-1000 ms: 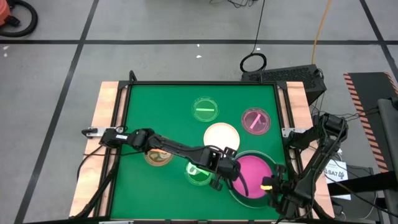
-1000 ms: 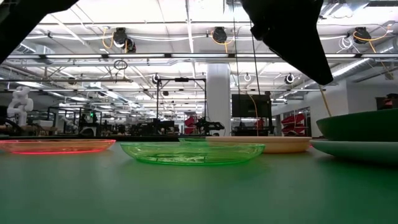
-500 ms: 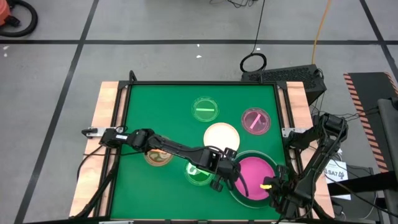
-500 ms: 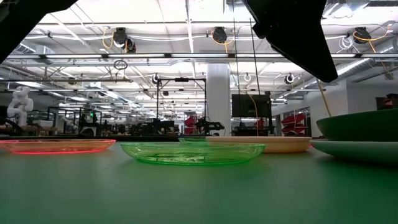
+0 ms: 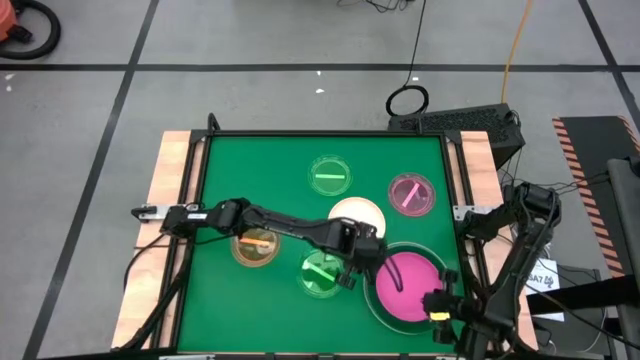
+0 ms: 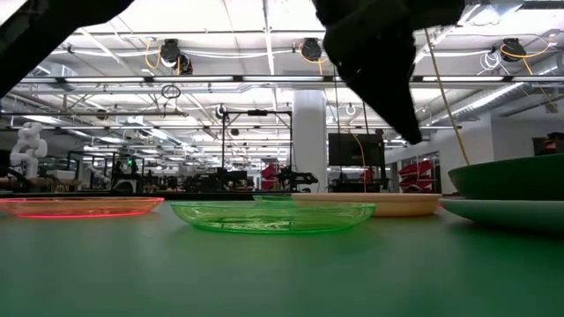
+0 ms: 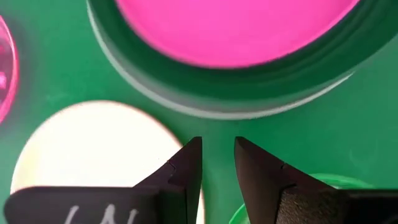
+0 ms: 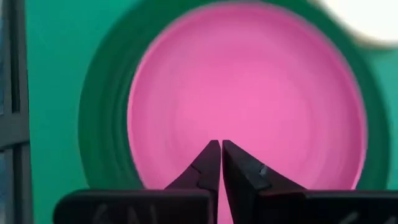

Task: Stack plastic plates
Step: Stack the white plate on top of the dark pink plate

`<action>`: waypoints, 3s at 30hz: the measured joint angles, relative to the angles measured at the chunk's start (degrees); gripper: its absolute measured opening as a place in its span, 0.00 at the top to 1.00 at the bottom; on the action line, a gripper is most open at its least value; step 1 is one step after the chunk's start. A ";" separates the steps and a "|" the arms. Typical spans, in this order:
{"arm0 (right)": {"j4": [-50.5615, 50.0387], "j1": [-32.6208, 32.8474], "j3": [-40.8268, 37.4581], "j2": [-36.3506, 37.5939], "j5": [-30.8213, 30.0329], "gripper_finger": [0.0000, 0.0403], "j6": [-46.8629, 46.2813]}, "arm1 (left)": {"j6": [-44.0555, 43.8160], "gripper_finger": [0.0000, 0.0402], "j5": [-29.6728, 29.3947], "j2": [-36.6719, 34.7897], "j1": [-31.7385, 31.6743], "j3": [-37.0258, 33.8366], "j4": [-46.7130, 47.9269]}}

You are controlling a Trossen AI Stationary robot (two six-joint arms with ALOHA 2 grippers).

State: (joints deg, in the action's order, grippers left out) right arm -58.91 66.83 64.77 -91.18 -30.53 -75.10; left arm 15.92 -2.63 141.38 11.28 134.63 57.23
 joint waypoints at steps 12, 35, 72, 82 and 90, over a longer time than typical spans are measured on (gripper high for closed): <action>-4.26 0.95 0.09 0.00 -10.17 0.97 5.50 | -8.06 0.75 2.82 0.00 -4.05 0.00 4.17; -12.71 0.63 0.09 0.00 -11.06 0.97 3.66 | 2.78 0.75 2.17 -2.43 -11.16 -1.29 14.45; -22.46 -5.56 0.09 0.04 -22.14 0.97 5.99 | 0.43 0.75 -3.32 -43.10 -4.83 -73.85 -62.37; -13.00 -10.10 0.07 0.02 -23.44 0.97 14.81 | 3.21 0.75 -0.98 -37.61 -6.25 -74.44 -70.32; -0.65 -14.45 -0.22 0.02 -23.31 0.97 25.99 | 9.51 0.61 -0.25 -34.85 -4.98 -74.38 -68.64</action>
State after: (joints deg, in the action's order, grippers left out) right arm -59.56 52.39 64.55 -91.15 -53.84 -49.11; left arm 25.43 -2.88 106.53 6.30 60.24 -11.41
